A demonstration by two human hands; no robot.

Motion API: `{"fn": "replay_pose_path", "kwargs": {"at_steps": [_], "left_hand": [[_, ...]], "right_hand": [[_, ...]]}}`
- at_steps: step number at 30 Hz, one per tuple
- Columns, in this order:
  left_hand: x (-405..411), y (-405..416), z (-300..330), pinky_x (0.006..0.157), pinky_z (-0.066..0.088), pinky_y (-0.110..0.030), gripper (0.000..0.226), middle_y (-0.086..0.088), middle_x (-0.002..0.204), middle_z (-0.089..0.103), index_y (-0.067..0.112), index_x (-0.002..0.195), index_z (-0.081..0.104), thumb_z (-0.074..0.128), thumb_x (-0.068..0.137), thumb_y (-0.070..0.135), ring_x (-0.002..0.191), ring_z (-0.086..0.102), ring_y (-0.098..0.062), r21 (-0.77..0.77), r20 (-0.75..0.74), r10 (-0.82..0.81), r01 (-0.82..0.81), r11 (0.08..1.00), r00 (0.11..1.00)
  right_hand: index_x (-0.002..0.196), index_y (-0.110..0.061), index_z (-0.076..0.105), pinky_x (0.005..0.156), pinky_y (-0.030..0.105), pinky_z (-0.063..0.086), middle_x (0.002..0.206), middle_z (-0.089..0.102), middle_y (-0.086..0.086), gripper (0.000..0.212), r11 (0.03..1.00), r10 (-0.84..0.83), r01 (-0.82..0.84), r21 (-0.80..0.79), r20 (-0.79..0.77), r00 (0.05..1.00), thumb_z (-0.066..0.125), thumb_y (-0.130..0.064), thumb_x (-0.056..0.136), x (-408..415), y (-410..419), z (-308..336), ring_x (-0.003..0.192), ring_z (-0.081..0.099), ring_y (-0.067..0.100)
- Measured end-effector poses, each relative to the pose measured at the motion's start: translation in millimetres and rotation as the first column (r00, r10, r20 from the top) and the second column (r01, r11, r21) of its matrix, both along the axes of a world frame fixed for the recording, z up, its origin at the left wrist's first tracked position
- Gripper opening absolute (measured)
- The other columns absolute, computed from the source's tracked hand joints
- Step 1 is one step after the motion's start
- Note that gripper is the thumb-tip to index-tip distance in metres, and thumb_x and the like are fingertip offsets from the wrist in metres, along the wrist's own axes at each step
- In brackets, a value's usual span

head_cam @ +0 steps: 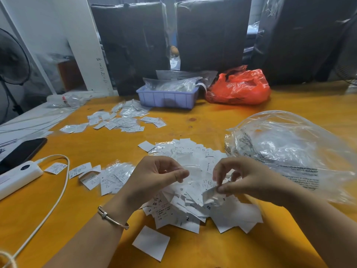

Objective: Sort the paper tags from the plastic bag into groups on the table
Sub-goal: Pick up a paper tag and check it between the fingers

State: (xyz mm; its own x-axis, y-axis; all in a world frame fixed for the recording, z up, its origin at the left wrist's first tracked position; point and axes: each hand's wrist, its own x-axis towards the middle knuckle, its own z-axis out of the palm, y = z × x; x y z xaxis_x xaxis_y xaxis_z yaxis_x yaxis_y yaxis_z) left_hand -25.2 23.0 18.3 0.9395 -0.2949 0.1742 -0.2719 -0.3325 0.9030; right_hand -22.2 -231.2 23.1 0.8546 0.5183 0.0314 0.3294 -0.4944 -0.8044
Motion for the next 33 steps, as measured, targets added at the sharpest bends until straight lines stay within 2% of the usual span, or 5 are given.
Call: {"fn": "replay_pose_path", "kwargs": {"at_steps": [4, 11, 20, 28, 33], "left_hand": [[0, -1, 0, 0.062, 0.049, -0.018, 0.022, 0.001, 0.072, 0.073, 0.020, 0.077, 0.077, 0.076, 0.076, 0.041, 0.068, 0.064, -0.008, 0.013, 0.002, 0.005, -0.005, 1.000, 1.000], [-1, 1, 1, 0.061, 0.048, -0.014, 0.024, -0.001, 0.072, 0.073, 0.016, 0.076, 0.076, 0.077, 0.073, 0.039, 0.067, 0.064, -0.006, -0.024, -0.001, 0.025, -0.025, 0.999, 1.000], [0, 1, 3, 0.072, 0.054, -0.021, 0.018, -0.001, 0.079, 0.075, 0.021, 0.077, 0.078, 0.084, 0.070, 0.037, 0.076, 0.069, -0.012, -0.098, -0.032, -0.008, 0.005, 0.995, 0.999], [-1, 3, 4, 0.075, 0.055, -0.022, 0.016, -0.003, 0.082, 0.075, 0.020, 0.078, 0.078, 0.083, 0.071, 0.033, 0.080, 0.070, -0.015, -0.126, -0.043, -0.025, 0.019, 0.992, 0.999], [-2, 2, 4, 0.074, 0.054, -0.022, 0.023, -0.003, 0.081, 0.075, 0.020, 0.077, 0.078, 0.082, 0.067, 0.040, 0.080, 0.070, -0.015, -0.134, -0.040, -0.030, 0.025, 0.991, 0.999]], "right_hand": [[0.080, -0.003, 0.065, 0.067, 0.025, 0.050, 0.074, 0.068, 0.003, 0.011, 0.950, -0.072, 0.100, 0.296, -0.102, 0.992, 0.075, 0.000, 0.077, 1, 0, 0, 0.075, 0.065, 0.014], [0.086, -0.005, 0.069, 0.060, 0.025, 0.056, 0.077, 0.073, 0.010, 0.026, 0.860, -0.208, 0.202, 0.468, -0.039, 0.977, 0.080, -0.016, 0.064, -1, 3, 1, 0.078, 0.072, 0.021], [0.085, -0.004, 0.071, 0.055, 0.023, 0.054, 0.079, 0.074, 0.010, 0.021, 0.788, -0.213, 0.189, 0.586, -0.029, 0.977, 0.075, -0.015, 0.068, -5, 9, 0, 0.065, 0.070, 0.020], [0.083, -0.009, 0.071, 0.056, 0.029, 0.057, 0.082, 0.074, 0.010, 0.014, 0.694, -0.307, 0.184, 0.696, 0.054, 0.950, 0.073, -0.014, 0.070, -13, 20, -1, 0.072, 0.071, 0.025], [0.085, -0.008, 0.071, 0.056, 0.029, 0.058, 0.082, 0.074, 0.009, 0.008, 0.705, -0.344, 0.179, 0.686, 0.110, 0.933, 0.072, -0.003, 0.078, -16, 21, -1, 0.072, 0.071, 0.023]]}}
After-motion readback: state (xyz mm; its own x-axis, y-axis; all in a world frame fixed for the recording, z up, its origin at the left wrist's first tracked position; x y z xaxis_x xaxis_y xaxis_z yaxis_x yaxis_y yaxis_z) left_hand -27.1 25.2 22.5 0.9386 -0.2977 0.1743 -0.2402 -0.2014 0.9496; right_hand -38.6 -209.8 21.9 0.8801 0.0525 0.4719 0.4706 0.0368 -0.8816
